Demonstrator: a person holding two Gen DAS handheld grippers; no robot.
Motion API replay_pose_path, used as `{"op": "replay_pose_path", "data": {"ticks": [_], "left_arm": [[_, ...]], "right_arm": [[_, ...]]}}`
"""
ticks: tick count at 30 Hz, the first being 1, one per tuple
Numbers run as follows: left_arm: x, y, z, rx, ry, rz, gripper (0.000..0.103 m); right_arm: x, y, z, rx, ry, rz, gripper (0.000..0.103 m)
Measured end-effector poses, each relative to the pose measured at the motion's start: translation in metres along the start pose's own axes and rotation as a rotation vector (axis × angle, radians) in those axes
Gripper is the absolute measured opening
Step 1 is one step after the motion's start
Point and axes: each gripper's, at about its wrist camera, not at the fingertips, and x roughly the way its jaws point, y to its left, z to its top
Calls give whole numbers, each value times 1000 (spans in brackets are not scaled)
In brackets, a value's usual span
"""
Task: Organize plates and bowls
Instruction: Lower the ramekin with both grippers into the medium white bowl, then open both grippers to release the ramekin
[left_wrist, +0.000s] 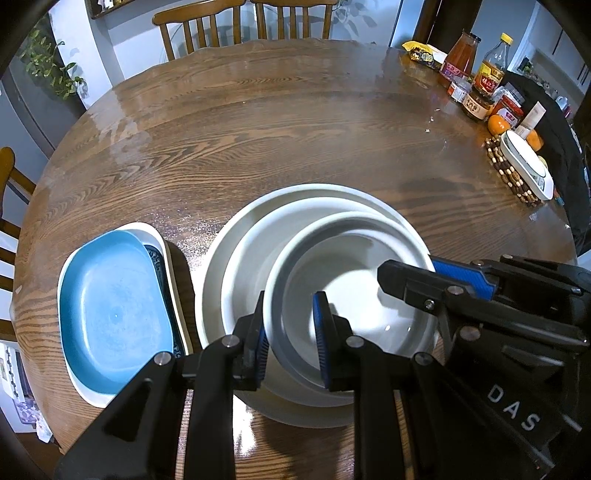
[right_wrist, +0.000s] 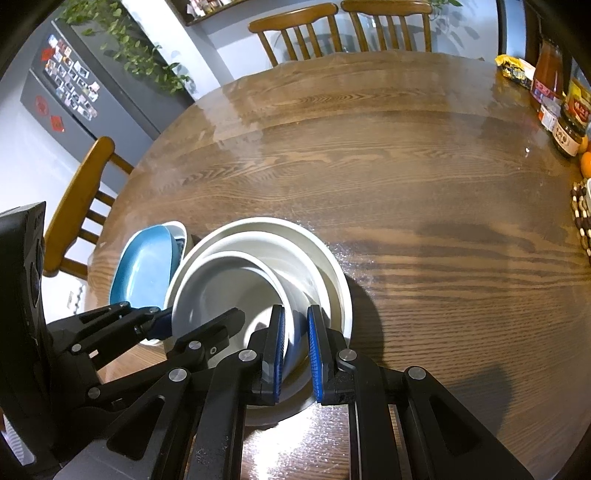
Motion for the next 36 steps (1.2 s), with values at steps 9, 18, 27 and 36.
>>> {"op": "replay_pose_path", "data": {"ticks": [9,18,27,36], "left_arm": [[2,-2,0,6,0,10,19],[-2,-2,1,14,-16,27,19],[-7,-3,0,10,-36,42,20],[-12,-1,-1,-1,-53,55,21]], "right_arm": [[0,0,0,-9,3,-7,15],[-1,2,1,-20,-10,-6,15],[-6,1,0,-23,-23,3,15],[-14,2,-2,-18,-38,12,15]]}}
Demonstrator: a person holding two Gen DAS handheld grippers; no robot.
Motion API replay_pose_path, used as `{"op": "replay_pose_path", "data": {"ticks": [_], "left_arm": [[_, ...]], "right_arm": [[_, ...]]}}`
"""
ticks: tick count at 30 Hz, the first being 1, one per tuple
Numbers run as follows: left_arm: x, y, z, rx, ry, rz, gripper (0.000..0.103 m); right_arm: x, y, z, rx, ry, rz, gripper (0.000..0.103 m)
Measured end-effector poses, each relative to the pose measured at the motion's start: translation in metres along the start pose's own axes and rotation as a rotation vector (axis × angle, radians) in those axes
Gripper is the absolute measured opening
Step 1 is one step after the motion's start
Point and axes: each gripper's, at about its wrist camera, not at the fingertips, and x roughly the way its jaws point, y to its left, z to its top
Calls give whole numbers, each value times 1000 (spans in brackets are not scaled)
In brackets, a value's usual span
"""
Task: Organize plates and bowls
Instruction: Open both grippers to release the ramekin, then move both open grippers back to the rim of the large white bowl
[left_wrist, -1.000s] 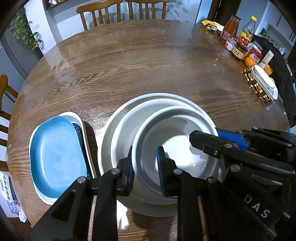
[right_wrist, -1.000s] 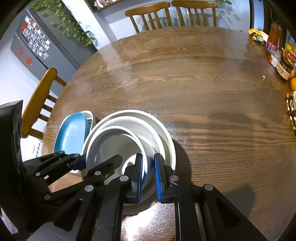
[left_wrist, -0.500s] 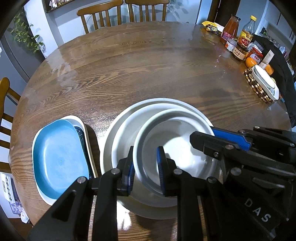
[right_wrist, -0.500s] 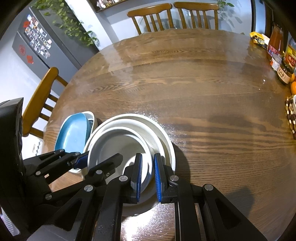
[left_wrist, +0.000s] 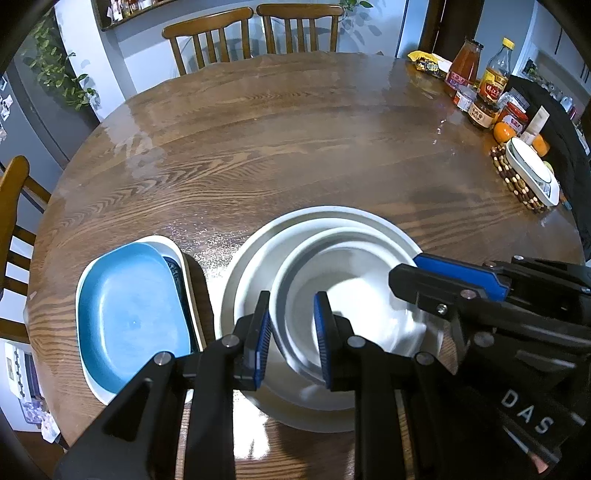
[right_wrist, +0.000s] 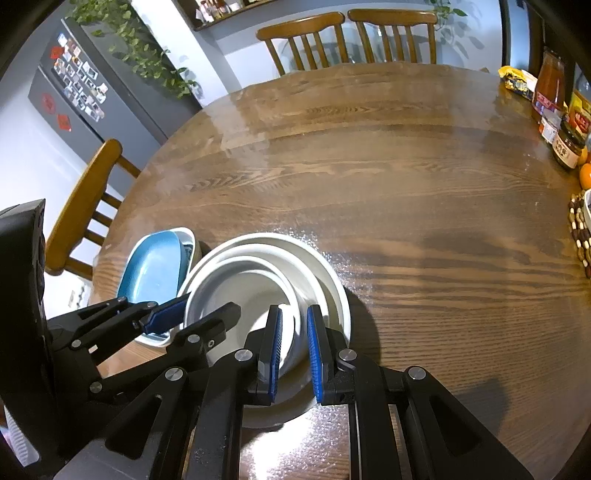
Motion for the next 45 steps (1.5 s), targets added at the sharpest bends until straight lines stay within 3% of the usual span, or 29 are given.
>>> {"op": "replay_pose_path", "data": {"ticks": [7,14,21,26,27,31,39,41,45], "left_arm": [[-6,0,-1,-9,-13,-3,23],[-22,-7,0,8,-67,-3,34],[-30,-11,1,25,-98,1,35],[-35,-11,1,29,-119,9,50],[-36,-11,1,30,-122,12,51],[-39,-8,1,23,-134,23,61],[-43,-3,0,1,-141,38,69],[-44,0,-1,-10,-143,46,79],[-47,8,-2,-31,-144,53,81]], "right_arm": [[-7,-4,-1,20,-16,7,15],[-18,-8,0,34,-41,9,15],[-27,-11,-2,43,-63,11,15],[-30,-13,-3,53,-72,2,16],[-32,-14,-3,56,-74,-1,17],[-35,-15,-5,62,-85,-12,41],[-39,-24,-4,82,-90,-18,42],[-40,-26,-4,87,-92,-22,42],[-42,-30,-5,95,-91,-31,42]]}}
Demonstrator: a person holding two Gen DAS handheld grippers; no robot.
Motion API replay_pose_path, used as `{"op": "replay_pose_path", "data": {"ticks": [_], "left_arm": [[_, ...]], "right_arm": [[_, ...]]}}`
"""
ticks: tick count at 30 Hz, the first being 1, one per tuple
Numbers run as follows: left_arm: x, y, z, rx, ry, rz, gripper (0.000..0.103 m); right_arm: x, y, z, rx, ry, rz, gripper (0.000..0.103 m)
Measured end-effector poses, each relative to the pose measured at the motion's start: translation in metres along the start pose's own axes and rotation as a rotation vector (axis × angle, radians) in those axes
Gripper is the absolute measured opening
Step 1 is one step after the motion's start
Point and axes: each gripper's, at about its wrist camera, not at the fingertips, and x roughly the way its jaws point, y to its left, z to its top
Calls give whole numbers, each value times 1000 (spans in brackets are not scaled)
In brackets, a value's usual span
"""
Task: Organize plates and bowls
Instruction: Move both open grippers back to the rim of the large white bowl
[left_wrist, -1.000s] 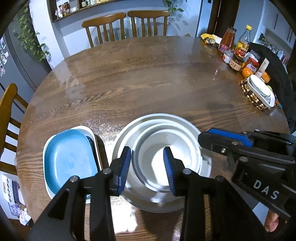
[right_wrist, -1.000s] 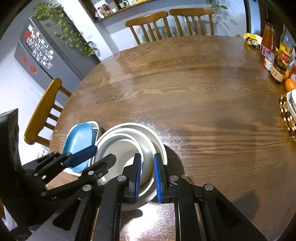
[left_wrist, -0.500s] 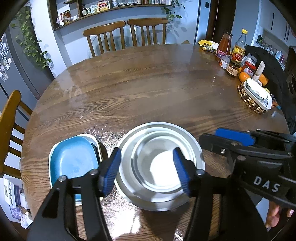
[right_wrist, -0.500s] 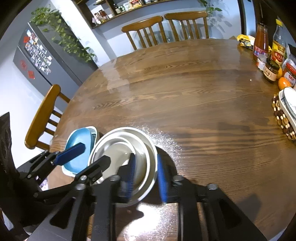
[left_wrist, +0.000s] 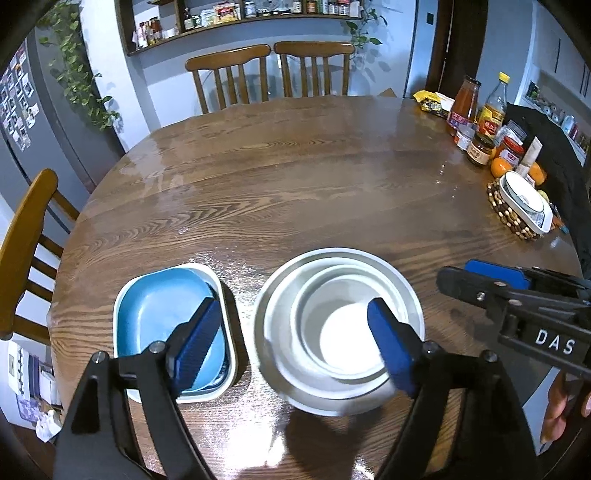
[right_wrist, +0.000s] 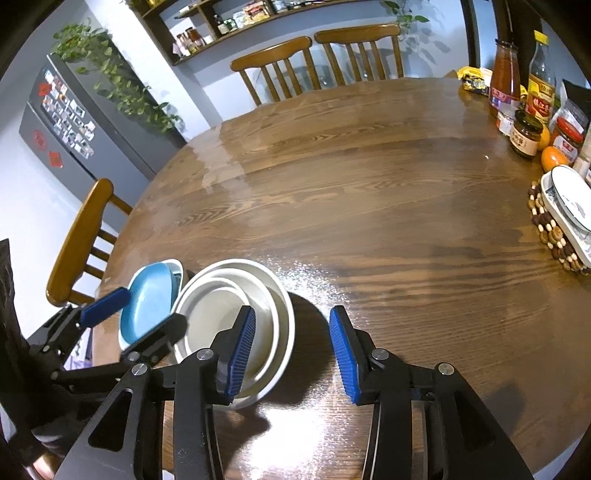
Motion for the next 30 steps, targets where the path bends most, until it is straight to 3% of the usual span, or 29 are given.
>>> {"op": "replay_pose_path", "data": {"ticks": [6,10,22,30], "left_arm": [[1,14,-7,-30,35,21,83],[3,23,-11,-54,51,45,92],[4,33,-17,-101,77,49,92],[13,51,-23,-203,137,-20,92]], "right_arm": [[4,-1,-2,-27,38,-28,43],[5,-1,-6,-46,46,-48,60],[9,-1,-4,-53,62,-49,60],[12,-3,-6,-55,74,-58,60]]}}
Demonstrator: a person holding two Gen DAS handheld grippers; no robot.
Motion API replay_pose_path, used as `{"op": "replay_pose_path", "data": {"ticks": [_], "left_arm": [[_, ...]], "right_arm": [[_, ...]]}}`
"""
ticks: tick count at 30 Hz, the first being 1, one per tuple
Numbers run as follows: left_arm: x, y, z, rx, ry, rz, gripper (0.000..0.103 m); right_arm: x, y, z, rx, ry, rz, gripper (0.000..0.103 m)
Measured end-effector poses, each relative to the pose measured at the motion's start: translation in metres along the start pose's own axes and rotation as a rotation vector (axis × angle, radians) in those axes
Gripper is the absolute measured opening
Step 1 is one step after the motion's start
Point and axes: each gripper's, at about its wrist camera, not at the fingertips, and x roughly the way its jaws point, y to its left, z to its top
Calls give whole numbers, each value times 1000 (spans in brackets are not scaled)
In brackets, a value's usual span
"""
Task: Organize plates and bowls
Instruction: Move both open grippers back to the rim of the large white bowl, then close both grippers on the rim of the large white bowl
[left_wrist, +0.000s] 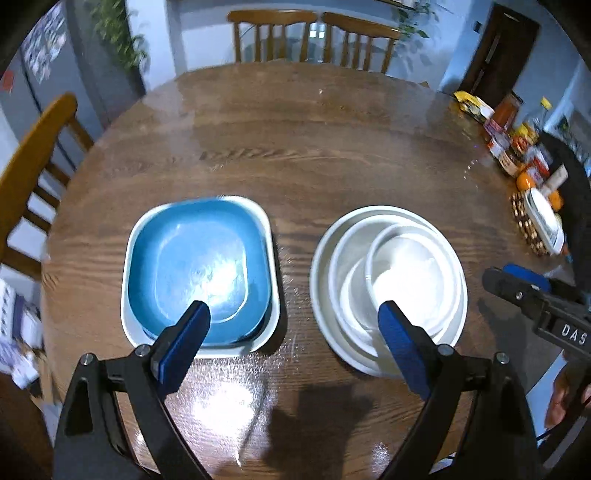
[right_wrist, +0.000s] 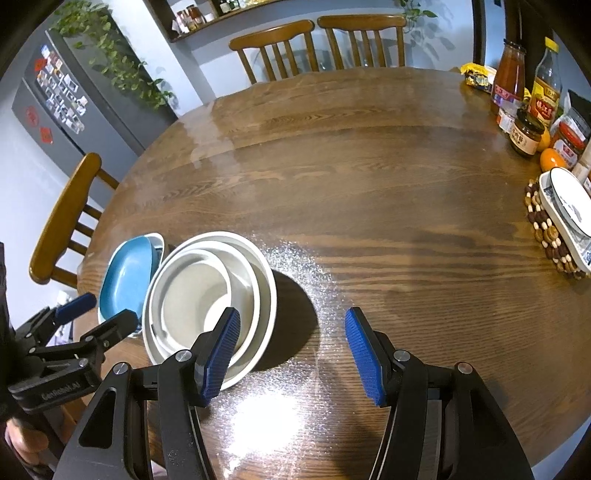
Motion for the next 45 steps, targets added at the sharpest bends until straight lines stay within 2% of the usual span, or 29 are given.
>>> {"op": "replay_pose_path", "data": {"ticks": [5,9,13,17,24,26,35,42,45], "left_arm": [[3,21,1,-99,34,-32,92],[3,24,0,-130,51,-46,91],[3,20,-1,-107,57,-38,90],[1,16,-3,-64,46,-11,80],[8,9,-6,6,38,31,79],[11,8,-6,18,35,50,73],[22,8,-2,10,64,41,72],[26,4,2,13,78,38,69],[27,3,3,16,81,43,69]], "right_arm": [[4,-4,0,10,19,2,60],[9,-6,0,21,36,16,60],[10,-4,0,19,40,22,60],[10,-6,0,18,33,21,60],[16,-8,-4,14,30,13,60],[18,-9,-5,13,29,12,60],[25,-14,-3,33,38,45,51],[28,-15,-1,43,48,80,49],[30,-10,-1,30,55,67,49]]}}
